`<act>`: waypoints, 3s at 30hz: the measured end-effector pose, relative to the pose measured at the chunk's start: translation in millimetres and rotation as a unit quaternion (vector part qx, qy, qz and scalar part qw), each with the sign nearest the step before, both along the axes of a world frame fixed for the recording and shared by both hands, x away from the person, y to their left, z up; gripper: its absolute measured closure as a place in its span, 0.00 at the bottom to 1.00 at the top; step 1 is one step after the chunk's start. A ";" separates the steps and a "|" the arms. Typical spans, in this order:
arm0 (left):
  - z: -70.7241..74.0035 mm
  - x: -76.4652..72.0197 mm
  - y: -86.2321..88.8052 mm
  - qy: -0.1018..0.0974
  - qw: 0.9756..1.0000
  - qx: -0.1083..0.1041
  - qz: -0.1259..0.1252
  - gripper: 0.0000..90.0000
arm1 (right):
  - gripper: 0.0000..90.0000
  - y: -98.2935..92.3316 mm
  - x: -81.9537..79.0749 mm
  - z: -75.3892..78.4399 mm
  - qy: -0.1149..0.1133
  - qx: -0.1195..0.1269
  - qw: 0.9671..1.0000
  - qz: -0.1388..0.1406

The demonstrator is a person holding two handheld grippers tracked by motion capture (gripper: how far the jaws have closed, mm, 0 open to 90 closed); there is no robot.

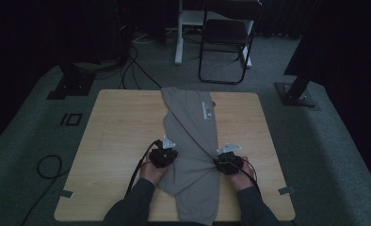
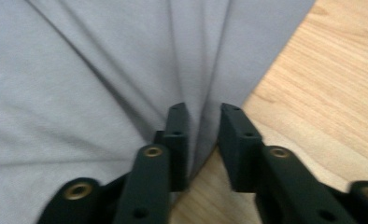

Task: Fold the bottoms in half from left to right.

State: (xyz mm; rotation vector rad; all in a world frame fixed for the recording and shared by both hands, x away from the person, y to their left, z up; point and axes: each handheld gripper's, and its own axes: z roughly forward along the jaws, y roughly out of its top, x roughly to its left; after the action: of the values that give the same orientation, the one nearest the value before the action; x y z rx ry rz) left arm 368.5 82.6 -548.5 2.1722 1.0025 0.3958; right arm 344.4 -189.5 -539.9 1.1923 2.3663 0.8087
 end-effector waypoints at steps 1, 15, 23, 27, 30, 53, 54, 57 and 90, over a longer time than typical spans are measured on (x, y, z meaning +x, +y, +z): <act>0.2 0.3 0.1 -0.002 1.000 0.004 0.000 0.95 | 0.86 0.6 0.0 0.0 0.001 0.001 1.000 -0.001; 1.2 43.0 24.4 -0.016 0.998 0.028 0.060 0.95 | 0.82 32.0 38.9 -6.7 -0.026 0.031 0.999 -0.012; -0.2 75.0 26.4 -0.017 0.995 0.014 0.093 0.95 | 0.77 35.3 74.9 -7.2 -0.026 0.040 0.999 -0.019; 1.0 82.3 26.8 -0.006 0.995 -0.003 0.099 0.90 | 0.76 31.7 83.0 -8.6 -0.027 0.051 0.998 -0.020; 6.2 78.5 31.5 -0.004 0.995 -0.010 0.100 0.83 | 0.76 29.4 82.5 -9.9 -0.029 0.058 0.998 -0.018; 8.7 38.0 51.0 0.020 0.995 -0.066 0.069 0.92 | 0.76 25.0 80.0 -12.2 -0.034 0.069 0.997 -0.013; 10.9 35.1 49.3 0.016 0.995 -0.067 0.065 0.93 | 0.76 25.0 80.0 -12.3 -0.034 0.070 0.997 -0.014; 16.9 24.9 41.8 0.005 0.997 -0.069 0.046 0.93 | 0.76 25.1 80.0 -12.2 -0.034 0.070 0.997 -0.013; 13.9 -96.6 -49.2 0.061 0.967 -0.118 -0.216 0.76 | 0.77 25.0 83.1 -10.8 -0.028 0.066 0.997 -0.006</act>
State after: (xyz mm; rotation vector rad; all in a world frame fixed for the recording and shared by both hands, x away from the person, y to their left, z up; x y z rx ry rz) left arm 272.0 33.3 -534.5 2.1355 0.5752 -0.0620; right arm 427.6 -164.5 -550.7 1.2177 2.2891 0.9938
